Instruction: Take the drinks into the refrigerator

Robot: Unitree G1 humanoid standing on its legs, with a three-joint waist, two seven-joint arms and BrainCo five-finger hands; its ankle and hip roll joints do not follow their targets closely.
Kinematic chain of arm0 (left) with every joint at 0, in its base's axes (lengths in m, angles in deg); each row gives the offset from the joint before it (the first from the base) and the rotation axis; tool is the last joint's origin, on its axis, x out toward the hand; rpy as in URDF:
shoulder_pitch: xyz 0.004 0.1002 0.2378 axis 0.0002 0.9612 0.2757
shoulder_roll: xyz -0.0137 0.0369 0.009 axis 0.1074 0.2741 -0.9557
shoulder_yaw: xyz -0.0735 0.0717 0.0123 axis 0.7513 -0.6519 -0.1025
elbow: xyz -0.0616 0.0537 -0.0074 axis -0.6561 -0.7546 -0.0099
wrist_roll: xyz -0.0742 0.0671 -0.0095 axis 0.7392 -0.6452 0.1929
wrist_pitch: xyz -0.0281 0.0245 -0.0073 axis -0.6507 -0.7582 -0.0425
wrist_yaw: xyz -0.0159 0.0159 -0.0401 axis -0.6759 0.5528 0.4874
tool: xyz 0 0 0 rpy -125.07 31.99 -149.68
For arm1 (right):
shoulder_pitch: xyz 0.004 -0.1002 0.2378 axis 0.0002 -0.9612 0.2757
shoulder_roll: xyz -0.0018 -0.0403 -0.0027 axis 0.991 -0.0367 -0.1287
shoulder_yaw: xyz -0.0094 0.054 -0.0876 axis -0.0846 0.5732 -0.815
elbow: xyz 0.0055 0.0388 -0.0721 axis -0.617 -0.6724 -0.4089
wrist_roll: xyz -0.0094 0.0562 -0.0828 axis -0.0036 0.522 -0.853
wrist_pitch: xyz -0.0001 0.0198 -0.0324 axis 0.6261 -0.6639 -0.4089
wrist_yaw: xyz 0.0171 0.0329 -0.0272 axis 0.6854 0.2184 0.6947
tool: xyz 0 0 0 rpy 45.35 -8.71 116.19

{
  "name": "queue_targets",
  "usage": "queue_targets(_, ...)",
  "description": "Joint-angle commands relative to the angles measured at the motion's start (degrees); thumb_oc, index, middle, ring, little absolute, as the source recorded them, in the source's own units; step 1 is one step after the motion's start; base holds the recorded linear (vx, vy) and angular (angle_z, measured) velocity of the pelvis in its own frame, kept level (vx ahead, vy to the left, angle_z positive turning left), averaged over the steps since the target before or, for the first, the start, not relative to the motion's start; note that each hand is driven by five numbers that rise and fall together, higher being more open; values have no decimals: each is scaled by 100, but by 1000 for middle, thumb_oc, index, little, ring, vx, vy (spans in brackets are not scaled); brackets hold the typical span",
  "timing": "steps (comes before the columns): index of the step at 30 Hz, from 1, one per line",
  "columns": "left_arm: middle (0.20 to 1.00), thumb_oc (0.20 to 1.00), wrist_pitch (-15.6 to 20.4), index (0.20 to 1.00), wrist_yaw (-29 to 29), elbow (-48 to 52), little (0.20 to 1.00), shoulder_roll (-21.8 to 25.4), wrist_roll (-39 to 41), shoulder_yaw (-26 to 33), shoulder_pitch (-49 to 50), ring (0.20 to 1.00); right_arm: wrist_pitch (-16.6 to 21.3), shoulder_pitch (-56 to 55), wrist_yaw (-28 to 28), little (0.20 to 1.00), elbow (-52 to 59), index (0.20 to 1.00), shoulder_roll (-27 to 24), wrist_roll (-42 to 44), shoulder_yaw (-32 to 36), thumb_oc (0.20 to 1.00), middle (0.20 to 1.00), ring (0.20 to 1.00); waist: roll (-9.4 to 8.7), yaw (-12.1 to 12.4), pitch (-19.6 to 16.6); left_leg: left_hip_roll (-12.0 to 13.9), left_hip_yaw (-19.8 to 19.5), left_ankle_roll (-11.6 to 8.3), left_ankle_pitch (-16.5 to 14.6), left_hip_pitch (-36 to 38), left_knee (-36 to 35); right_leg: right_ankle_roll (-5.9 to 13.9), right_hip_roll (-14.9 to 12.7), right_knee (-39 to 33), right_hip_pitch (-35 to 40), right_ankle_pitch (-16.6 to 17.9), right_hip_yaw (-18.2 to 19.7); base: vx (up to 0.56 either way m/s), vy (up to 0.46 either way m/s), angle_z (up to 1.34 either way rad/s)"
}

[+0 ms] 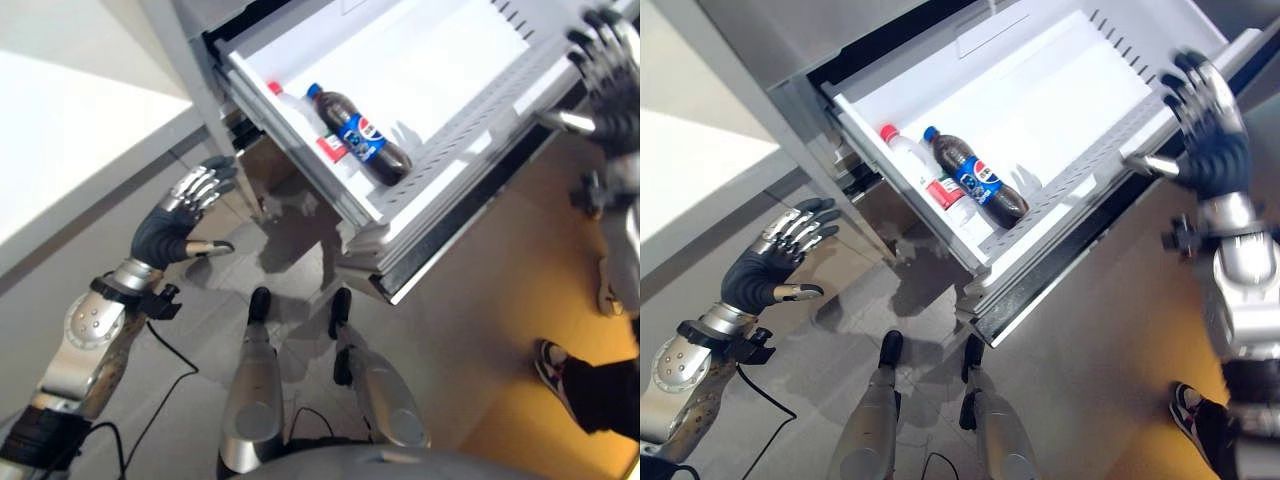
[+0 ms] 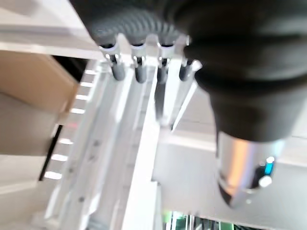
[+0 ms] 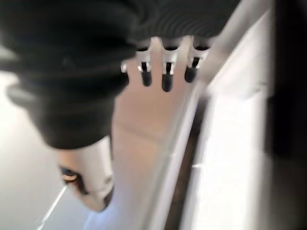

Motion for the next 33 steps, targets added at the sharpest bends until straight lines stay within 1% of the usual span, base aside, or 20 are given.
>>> queue_targets(1, 1000, 1000, 381, 1000, 8, -87, 1000, -210, -243, 287, 364, 1000, 462, -100, 81, 1000, 248, 1000, -9, -121, 399, 1000, 1000, 1000, 84, -200, -822, -387, -61, 597, -311, 147, -98, 283, -45, 436, 355, -727, -149, 75, 58, -17)
queue_targets(3, 1000, 1000, 365, 1000, 24, -187, 1000, -421, -314, 393, 508, 1000, 479, -560, 104, 1000, 290, 1000, 233, -348, 662, 1000, 1000, 1000, 132, -297, -967, -382, -2, 611, -356, 239, -105, 296, -38, 412, 411, -723, -78, 91, 59, -22)
queue_targets(4, 1000, 1000, 367, 1000, 59, -254, 1000, -532, -355, 437, 597, 1000, 453, -857, 96, 1000, 69, 1000, 511, -443, 742, 1000, 1000, 1000, 191, -352, -1087, -384, 44, 624, -396, 331, -110, 302, -29, 395, 475, -737, -32, 71, 38, -26)
queue_targets(6, 1000, 1000, 376, 1000, 29, -308, 1000, -578, -436, 420, 607, 1000, 426, -1036, 31, 1000, -92, 1000, 640, -640, 728, 1000, 1000, 1000, 215, -381, -1152, -381, 77, 631, -419, 400, -127, 308, -19, 394, 515, -749, 19, 72, 45, -32)
queue_targets(7, 1000, 1000, 384, 1000, 8, -308, 1000, -657, -546, 490, 659, 1000, 347, -1369, -79, 1000, -339, 1000, 687, -1203, 793, 1000, 1000, 1000, 257, -448, -1247, -380, 122, 636, -454, 486, -137, 318, -14, 397, 580, -773, 51, 88, 57, -27)
queue_targets(10, 1000, 1000, 414, 1000, -56, -295, 1000, -722, -642, 501, 701, 1000, 271, -1545, -174, 1000, -811, 1000, 809, -1535, 652, 1000, 1000, 1000, 315, -498, -1322, -371, 168, 647, -483, 577, -149, 331, -6, 410, 621, -783, 106, 48, 26, -14)
queue_targets(11, 1000, 1000, 413, 1000, -53, -263, 1000, -776, -649, 544, 752, 1000, 203, -1781, -267, 1000, -1141, 1000, 793, -2084, 538, 1000, 1000, 1000, 354, -553, -1390, -364, 199, 655, -503, 647, -162, 337, 6, 447, 638, -800, 142, 44, 20, -19)
queue_targets(12, 1000, 1000, 412, 1000, -50, -259, 1000, -780, -647, 549, 763, 1000, 210, -1778, -280, 1000, -1149, 1000, 792, -2097, 525, 1000, 1000, 1000, 357, -556, -1396, -363, 201, 656, -506, 651, -165, 337, 8, 450, 638, -803, 145, 50, 20, -22)
queue_targets(13, 1000, 1000, 408, 1000, -20, -230, 1000, -777, -661, 553, 797, 1000, 154, -1879, -253, 909, -1370, 909, 811, -2252, 408, 909, 909, 909, 381, -578, -1429, -357, 214, 657, -516, 686, -177, 338, 9, 466, 656, -820, 145, 34, 23, -21)
queue_targets(14, 1000, 1000, 417, 1000, -55, -213, 1000, -754, -711, 492, 774, 1000, 48, -1952, -229, 338, -1852, 338, 855, -2414, 112, 338, 338, 338, 415, -607, -1458, -352, 230, 658, -515, 730, -193, 343, 6, 506, 663, -835, 152, 34, 23, -18)
queue_targets(15, 1000, 1000, 419, 1000, -58, -214, 1000, -756, -713, 499, 779, 1000, 63, -1931, -238, 200, -1878, 200, 851, -2418, 92, 200, 200, 200, 412, -614, -1459, -351, 232, 658, -515, 734, -197, 343, 6, 509, 662, -839, 154, 19, 22, -10)
queue_targets(19, 1000, 1000, 418, 1000, -77, -154, 1000, -737, -777, 436, 771, 1000, -64, -1952, -147, 200, -2279, 200, 814, -2842, -369, 200, 200, 200, 457, -632, -1476, -363, 237, 664, -517, 769, -223, 350, 6, 567, 651, -870, 163, 4, 7, -2)
queue_targets(20, 1000, 1000, 421, 1000, -94, -88, 1000, -716, -784, 358, 717, 1000, -119, -1780, -211, 200, -2580, 200, 683, -3248, -763, 200, 200, 200, 487, -612, -1482, -373, 216, 664, -505, 758, -226, 345, -5, 568, 647, -877, 155, 0, 0, 0)
queue_targets(21, 1000, 1000, 431, 1000, -101, -14, 1000, -688, -777, 246, 644, 1000, -182, -1568, -122, 200, -2904, 200, 679, -3290, -1139, 200, 200, 200, 511, -572, -1482, -382, 189, 661, -487, 748, -236, 341, -20, 547, 654, -875, 129, 0, 0, 0)
queue_targets(22, 1000, 1000, 431, 1000, -101, -14, 1000, -688, -776, 248, 645, 1000, -181, -1565, -123, 200, -2907, 200, 679, -3290, -1142, 200, 200, 200, 511, -575, -1481, -383, 187, 661, -486, 748, -236, 341, -20, 547, 655, -875, 127, -11, -11, 3)
queue_targets(25, 1000, 1000, 454, 1000, -124, 85, 1000, -623, -767, 56, 470, 1000, -238, -1145, -103, 200, -3207, 200, 603, -3542, -1765, 200, 200, 200, 527, -471, -1465, -397, 146, 660, -462, 723, -232, 331, -33, 542, 653, -883, 94, -17, -15, 4)
queue_targets(26, 1000, 1000, 450, 1000, -135, 165, 1000, -599, -751, -33, 384, 1000, -259, -862, -52, 200, -3217, 200, 545, -3699, -2150, 200, 200, 200, 529, -412, -1448, -399, 109, 658, -450, 696, -219, 316, -35, 581, 647, -914, 70, 0, 0, 0)
queue_targets(27, 1000, 1000, 449, 1000, -135, 165, 1000, -600, -751, -26, 386, 1000, -255, -847, -54, 200, -3228, 200, 546, -3698, -2161, 200, 200, 200, 527, -420, -1444, -400, 107, 658, -450, 696, -218, 316, -36, 584, 646, -916, 68, -16, -36, 5)
queue_targets(30, 1000, 1000, 452, 1000, -123, 261, 1000, -545, -684, -235, 240, 1000, -221, -310, 78, 200, -3031, 200, 449, -3764, -2794, 200, 200, 200, 530, -299, -1398, -407, 18, 651, -420, 667, -190, 290, -40, 675, 640, -965, 0, -12, -30, 16)
queue_targets(33, 1000, 1000, 461, 1000, -123, 339, 1000, -541, -655, -329, 164, 1000, -200, 19, 115, 200, -2927, 200, 426, -3776, -3085, 200, 200, 200, 530, -245, -1363, -419, -25, 647, -406, 640, -170, 278, -53, 690, 633, -981, -29, -12, -18, 16)
